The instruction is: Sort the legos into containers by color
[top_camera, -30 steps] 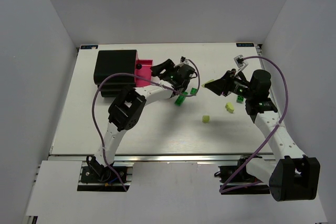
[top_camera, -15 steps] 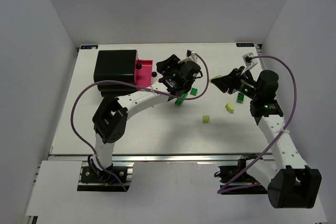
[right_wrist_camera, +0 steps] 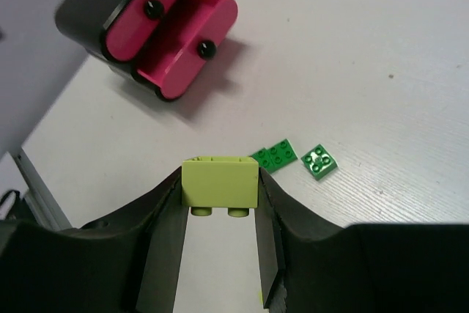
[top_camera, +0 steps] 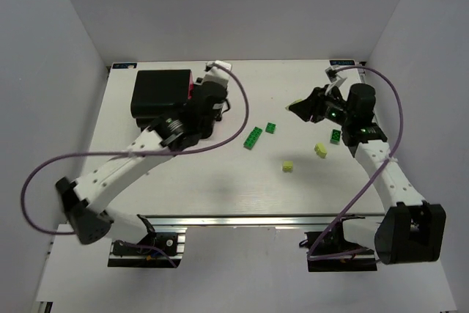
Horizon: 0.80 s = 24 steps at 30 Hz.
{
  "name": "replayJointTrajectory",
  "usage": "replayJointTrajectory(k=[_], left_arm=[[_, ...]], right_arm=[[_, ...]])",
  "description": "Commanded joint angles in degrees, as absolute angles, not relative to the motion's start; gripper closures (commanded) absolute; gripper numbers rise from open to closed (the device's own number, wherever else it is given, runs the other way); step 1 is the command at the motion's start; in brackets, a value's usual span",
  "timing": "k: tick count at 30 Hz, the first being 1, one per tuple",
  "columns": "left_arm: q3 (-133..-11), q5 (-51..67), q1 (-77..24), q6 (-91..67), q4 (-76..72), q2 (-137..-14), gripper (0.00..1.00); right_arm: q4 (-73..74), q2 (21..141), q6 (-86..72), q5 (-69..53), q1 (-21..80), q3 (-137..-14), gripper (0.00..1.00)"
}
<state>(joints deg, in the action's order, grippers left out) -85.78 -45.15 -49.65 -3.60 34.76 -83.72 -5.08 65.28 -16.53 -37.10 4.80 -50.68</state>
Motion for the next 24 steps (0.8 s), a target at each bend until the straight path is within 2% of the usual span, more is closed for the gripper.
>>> replayJointTrajectory(k=[1, 4, 7, 10, 16, 20, 24], left_arm=[[-80.45, -28.16, -49.75, -12.29, 36.39, -74.11, 0.53], [-74.91, -17.34, -49.75, -16.78, 34.2, -65.35, 0.28], [-69.72, -13.8, -49.75, -21.08, 32.96, -56.47, 0.21], [-67.16, -13.36, -49.75, -23.73, 34.45, -50.3, 0.2], [-64.08, -14.42, -49.75, -27.42, 37.88, -43.61, 0.18], [-62.32, -14.59, -49.75, -29.0, 38.32, -38.42, 0.17], [-61.96, -15.12, -49.75, -29.88, 40.78, -38.23, 0.17]], right_arm=[[-3.0, 71.53, -10.39, -35.34, 9.22, -55.27, 1.0], [-0.97, 80.13, -7.05, -32.44, 15.37, -61.68, 1.0], [2.0, 90.24, -3.01, -29.63, 21.87, -71.08, 1.0], [5.71, 100.43, -0.36, -26.99, 28.8, -83.03, 1.0], [9.4, 115.82, 1.58, -24.44, 34.27, -103.49, 1.0], [10.11, 123.11, 1.93, -22.68, 37.6, -110.82, 1.0], [10.46, 127.08, 2.98, -20.66, 39.02, -115.13, 1.0]])
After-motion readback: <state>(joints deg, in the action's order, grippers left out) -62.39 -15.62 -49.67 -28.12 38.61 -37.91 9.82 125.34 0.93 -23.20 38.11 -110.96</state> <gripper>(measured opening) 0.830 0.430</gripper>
